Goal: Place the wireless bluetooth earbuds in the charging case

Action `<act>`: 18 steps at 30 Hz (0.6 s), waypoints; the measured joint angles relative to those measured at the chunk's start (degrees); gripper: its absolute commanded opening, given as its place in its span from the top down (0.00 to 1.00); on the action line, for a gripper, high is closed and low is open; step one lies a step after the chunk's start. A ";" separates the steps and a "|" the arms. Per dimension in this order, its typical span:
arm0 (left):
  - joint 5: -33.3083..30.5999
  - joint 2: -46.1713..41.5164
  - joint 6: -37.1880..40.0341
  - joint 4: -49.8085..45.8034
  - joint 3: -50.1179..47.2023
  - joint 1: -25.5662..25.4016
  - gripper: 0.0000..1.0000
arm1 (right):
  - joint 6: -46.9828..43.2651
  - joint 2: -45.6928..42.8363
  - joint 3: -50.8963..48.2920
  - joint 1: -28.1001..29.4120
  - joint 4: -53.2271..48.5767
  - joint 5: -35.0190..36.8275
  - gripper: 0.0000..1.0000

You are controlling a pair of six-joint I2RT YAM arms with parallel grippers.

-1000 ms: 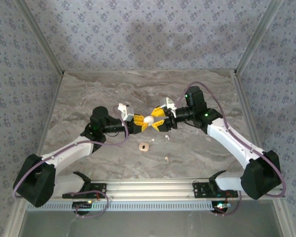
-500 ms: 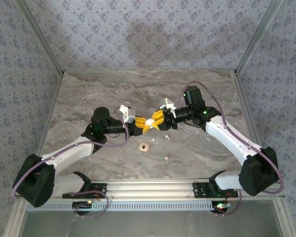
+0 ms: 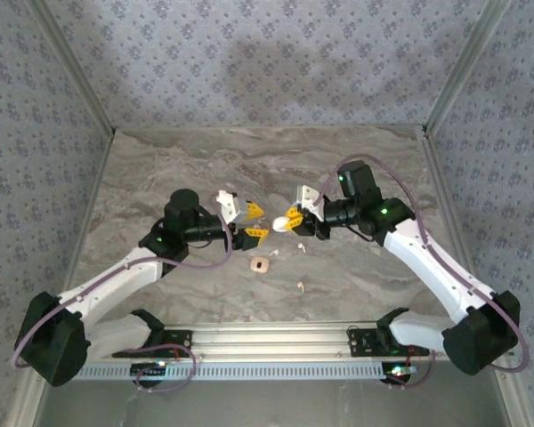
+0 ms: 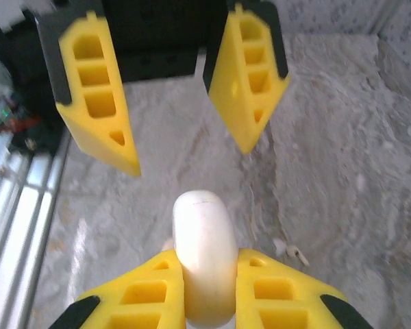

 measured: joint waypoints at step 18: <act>-4.07 -0.31 12.83 -14.67 1.99 -3.43 0.46 | -9.77 2.45 5.16 10.93 -8.72 15.04 0.83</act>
